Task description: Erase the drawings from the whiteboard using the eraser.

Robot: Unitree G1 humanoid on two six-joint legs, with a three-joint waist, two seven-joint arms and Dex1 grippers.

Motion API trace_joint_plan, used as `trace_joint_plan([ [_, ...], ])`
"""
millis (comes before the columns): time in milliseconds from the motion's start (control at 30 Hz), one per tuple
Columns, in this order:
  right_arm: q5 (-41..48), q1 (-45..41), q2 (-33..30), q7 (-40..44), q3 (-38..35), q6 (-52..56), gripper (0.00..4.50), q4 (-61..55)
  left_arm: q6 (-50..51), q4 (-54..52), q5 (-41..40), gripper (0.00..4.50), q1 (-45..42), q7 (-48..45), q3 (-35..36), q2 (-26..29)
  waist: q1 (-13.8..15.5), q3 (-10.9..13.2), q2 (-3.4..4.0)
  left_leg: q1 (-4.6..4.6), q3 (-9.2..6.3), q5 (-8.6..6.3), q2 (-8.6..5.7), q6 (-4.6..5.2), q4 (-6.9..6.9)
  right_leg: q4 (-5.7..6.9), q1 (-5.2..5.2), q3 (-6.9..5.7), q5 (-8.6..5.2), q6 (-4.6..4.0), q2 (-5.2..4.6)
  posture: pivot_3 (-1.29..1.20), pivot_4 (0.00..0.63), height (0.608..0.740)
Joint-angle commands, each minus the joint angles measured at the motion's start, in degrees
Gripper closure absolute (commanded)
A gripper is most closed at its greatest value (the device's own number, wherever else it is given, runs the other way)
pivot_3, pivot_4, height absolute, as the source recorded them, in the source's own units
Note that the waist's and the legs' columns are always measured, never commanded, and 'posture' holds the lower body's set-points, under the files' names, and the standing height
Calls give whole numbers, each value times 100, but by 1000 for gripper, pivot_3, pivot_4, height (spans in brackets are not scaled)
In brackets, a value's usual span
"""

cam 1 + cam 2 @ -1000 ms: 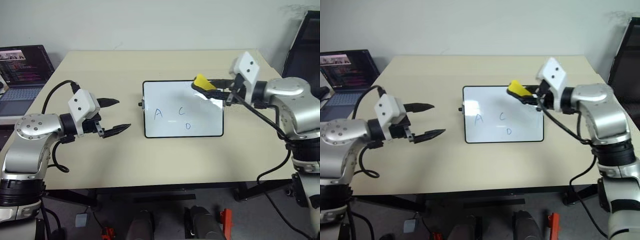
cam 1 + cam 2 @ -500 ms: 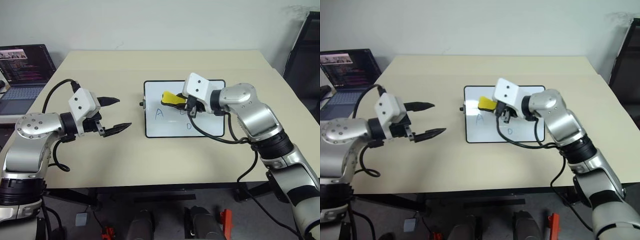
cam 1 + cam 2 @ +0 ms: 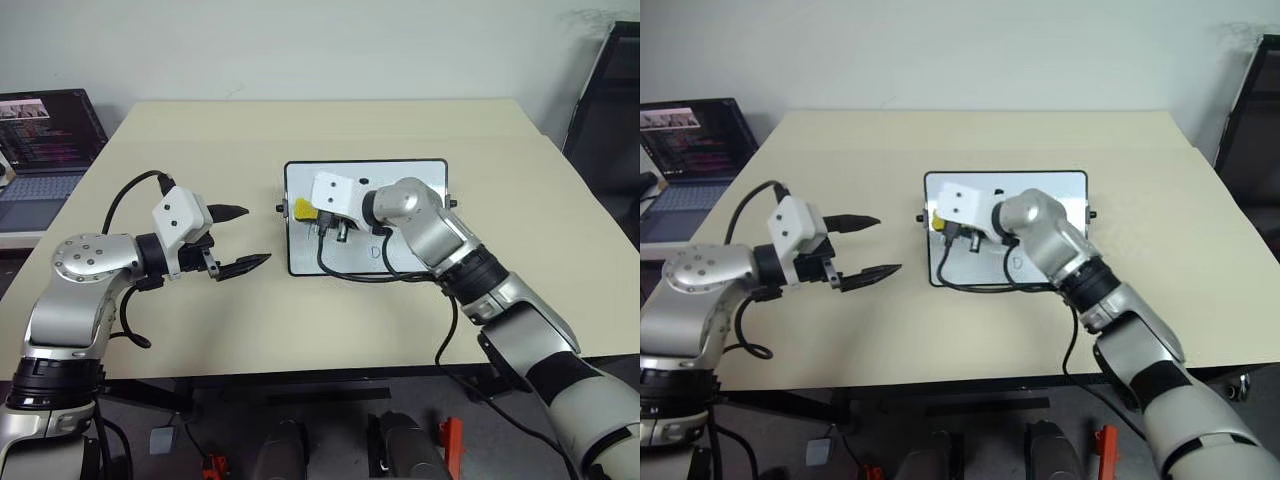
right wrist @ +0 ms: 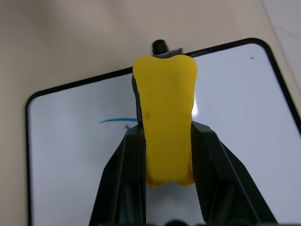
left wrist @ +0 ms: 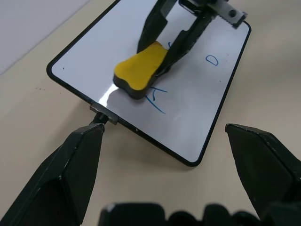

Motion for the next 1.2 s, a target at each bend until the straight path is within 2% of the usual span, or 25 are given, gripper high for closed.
trace_joint_plan([
  [33,-161,-294,96,-244,-162,-384,3536,420,-7,-203,-34,0,44,44,155,111,0,0,0,0,0,0,0,0,0,-1,0,0,0,-1,0,0,150,740],
  [267,-607,-228,154,-422,95,-1238,3536,1354,123,-378,-83,0,209,142,263,181,-3,0,-1,1,-2,0,1,0,0,2,0,-2,-2,0,0,0,150,740],
  [467,-861,-67,133,-156,188,-1267,3536,1730,163,-421,-94,0,213,197,263,191,0,-6,-9,22,-8,0,9,-1,2,11,16,-5,-4,2,10,0,150,740],
  [967,-1439,849,-274,915,674,-833,3536,576,163,-329,-61,0,51,261,174,183,12,-57,-56,48,-14,3,18,-1,13,14,39,-8,-8,-38,17,0,150,740],
  [1200,-1514,876,-311,951,601,-816,3536,547,159,-310,-41,0,17,260,158,179,21,-58,-57,50,-13,4,24,0,13,12,40,-9,-8,-40,20,0,150,740],
])
